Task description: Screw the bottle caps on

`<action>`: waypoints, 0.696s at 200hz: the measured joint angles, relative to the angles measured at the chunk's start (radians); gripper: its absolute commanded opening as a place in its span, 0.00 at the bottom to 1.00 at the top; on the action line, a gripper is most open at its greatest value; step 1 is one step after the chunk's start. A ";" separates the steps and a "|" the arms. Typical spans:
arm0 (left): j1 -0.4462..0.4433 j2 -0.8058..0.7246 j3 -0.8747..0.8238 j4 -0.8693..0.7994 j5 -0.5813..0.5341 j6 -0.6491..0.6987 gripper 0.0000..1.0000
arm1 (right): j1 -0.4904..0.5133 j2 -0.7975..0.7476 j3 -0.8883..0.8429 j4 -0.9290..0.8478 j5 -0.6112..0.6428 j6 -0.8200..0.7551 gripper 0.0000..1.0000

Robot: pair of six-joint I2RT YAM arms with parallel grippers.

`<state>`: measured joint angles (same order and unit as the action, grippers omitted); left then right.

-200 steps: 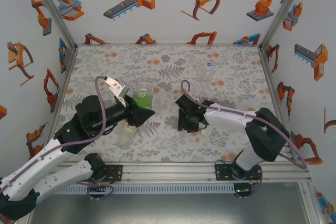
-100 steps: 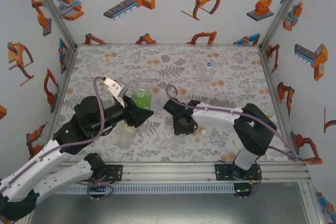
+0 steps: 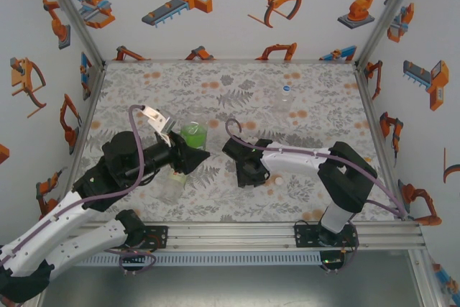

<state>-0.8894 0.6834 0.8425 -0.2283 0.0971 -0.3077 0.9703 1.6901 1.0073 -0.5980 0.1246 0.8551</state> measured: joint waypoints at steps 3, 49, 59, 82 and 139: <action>0.000 0.000 0.000 0.000 0.000 0.000 0.00 | 0.000 0.000 0.000 0.000 0.000 0.000 0.42; 0.000 0.003 0.000 -0.001 0.000 -0.003 0.00 | 0.000 0.000 -0.002 0.003 -0.001 0.001 0.34; 0.000 0.003 0.000 -0.001 0.000 -0.004 0.00 | 0.000 0.000 -0.002 0.003 0.000 0.001 0.31; 0.000 0.002 0.000 -0.005 0.000 -0.004 0.00 | 0.001 -0.002 -0.002 0.003 0.000 0.000 0.26; 0.000 0.010 0.003 -0.066 0.010 0.035 0.00 | 0.001 -0.176 -0.005 -0.017 0.019 -0.048 0.20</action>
<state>-0.8890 0.6937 0.8459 -0.2939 0.1066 -0.2726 0.9714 1.5143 1.0027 -0.6151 0.1432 0.8070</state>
